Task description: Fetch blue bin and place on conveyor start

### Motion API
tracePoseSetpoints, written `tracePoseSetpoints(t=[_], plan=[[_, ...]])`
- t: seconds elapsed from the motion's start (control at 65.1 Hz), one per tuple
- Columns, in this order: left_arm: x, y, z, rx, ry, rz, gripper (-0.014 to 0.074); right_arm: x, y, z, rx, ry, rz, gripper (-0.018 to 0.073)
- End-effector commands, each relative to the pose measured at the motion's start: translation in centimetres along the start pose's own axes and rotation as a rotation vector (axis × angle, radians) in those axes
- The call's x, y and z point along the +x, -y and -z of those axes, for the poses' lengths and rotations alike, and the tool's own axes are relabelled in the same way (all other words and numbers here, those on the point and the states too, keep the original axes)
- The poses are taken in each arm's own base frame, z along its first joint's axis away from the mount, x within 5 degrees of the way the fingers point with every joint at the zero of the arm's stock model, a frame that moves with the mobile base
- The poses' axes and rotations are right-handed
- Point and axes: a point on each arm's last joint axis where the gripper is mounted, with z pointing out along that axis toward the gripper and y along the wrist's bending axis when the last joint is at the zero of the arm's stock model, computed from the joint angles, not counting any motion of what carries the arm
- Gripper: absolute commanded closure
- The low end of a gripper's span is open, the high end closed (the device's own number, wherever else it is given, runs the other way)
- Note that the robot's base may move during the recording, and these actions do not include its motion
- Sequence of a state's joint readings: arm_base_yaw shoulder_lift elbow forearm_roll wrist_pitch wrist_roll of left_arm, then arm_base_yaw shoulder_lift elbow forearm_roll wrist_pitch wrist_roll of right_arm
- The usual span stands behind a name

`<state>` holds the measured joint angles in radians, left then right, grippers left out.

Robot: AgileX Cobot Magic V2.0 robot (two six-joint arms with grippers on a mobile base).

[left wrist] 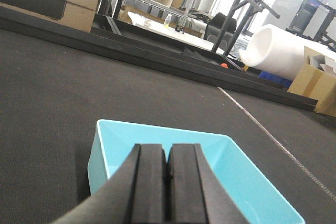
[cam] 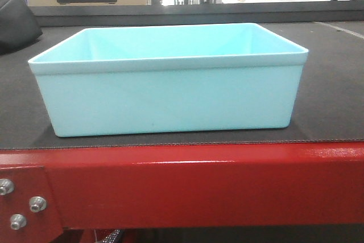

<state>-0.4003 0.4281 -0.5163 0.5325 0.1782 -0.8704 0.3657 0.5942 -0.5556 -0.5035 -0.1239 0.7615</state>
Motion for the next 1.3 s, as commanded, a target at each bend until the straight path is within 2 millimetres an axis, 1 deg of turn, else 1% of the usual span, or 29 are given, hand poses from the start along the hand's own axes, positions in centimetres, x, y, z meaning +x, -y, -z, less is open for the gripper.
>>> tracePoseSetpoints(t=[0.0, 0.015, 0.061, 0.077, 0.138, 0.153, 0.184, 0.261, 0.307, 0.322, 0.399, 0.491, 0.675, 0.706, 0.767, 0.982, 1.059, 1.289], plan=[[-0.1, 0.1, 0.1, 0.019, 0.012, 0.005, 0.0707, 0.4, 0.9, 1.0, 0.101, -0.082, 0.138, 0.0722], [-0.1, 0.1, 0.1, 0.019, 0.012, 0.005, 0.0707, 0.4, 1.0, 1.1, 0.11, -0.091, 0.18, 0.0722], [-0.1, 0.1, 0.1, 0.019, 0.012, 0.005, 0.0707, 0.4, 1.2, 1.6, 0.133, -0.106, 0.229, 0.0722], [-0.1, 0.1, 0.1, 0.019, 0.012, 0.005, 0.0707, 0.4, 1.3, 1.9, 0.144, -0.113, 0.276, 0.0722], [-0.1, 0.1, 0.1, 0.019, 0.012, 0.005, 0.0707, 0.5, 1.6, 2.6, 0.173, -0.1, 0.356, 0.0722], [-0.1, 0.1, 0.1, 0.019, 0.012, 0.005, 0.0707, 0.4, 1.7, 2.7, 0.18, -0.092, 0.401, 0.0722], [-0.1, 0.1, 0.1, 0.019, 0.012, 0.005, 0.0707, 0.7, 2.0, 3.0, 0.202, -0.076, 0.406, 0.0722], [-0.1, 0.1, 0.1, 0.019, 0.012, 0.005, 0.0707, 1.4, 2.8, 3.7, 0.27, -0.023, 0.364, 0.0722], [-0.1, 0.1, 0.1, 0.019, 0.012, 0.005, 0.0707, 2.5, 3.5, 4.3, 0.319, -0.012, 0.345, 0.0722], [-0.1, 0.1, 0.1, 0.019, 0.012, 0.005, 0.0707, 2.6, 3.5, 4.4, 0.329, -0.008, 0.347, 0.0722], [-0.1, 0.1, 0.1, 0.019, 0.012, 0.005, 0.0707, 4.0, 4.1, 5.3, 0.377, -0.034, 0.347, 0.0722], [-0.1, 0.1, 0.1, 0.019, 0.012, 0.005, 0.0707, 5.3, 4.5, 6.2, 0.416, -0.047, 0.347, 0.0722], [-0.1, 0.1, 0.1, 0.019, 0.012, 0.005, 0.0707, 8.8, 4.9, 7.9, 0.426, -0.084, 0.341, 0.0722], [-0.1, 0.1, 0.1, 0.019, 0.012, 0.005, 0.0707, 9.6, 5.0, 8.2, 0.427, -0.092, 0.325, 0.0722], [-0.1, 0.1, 0.1, 0.019, 0.012, 0.005, 0.0707, 10.3, 5.1, 8.7, 0.43, -0.086, 0.288, 0.0722], [-0.1, 0.1, 0.1, 0.019, 0.012, 0.005, 0.0707, 12.0, 5.2, 9.7, 0.427, -0.043, 0.282, 0.0722], [-0.1, 0.1, 0.1, 0.019, 0.012, 0.005, 0.0707, 12.9, 5.5, 9.8, 0.43, -0.063, 0.278, 0.0722], [-0.1, 0.1, 0.1, 0.019, 0.012, 0.005, 0.0707, 13.0, 5.5, 9.8, 0.431, -0.072, 0.276, 0.0722]])
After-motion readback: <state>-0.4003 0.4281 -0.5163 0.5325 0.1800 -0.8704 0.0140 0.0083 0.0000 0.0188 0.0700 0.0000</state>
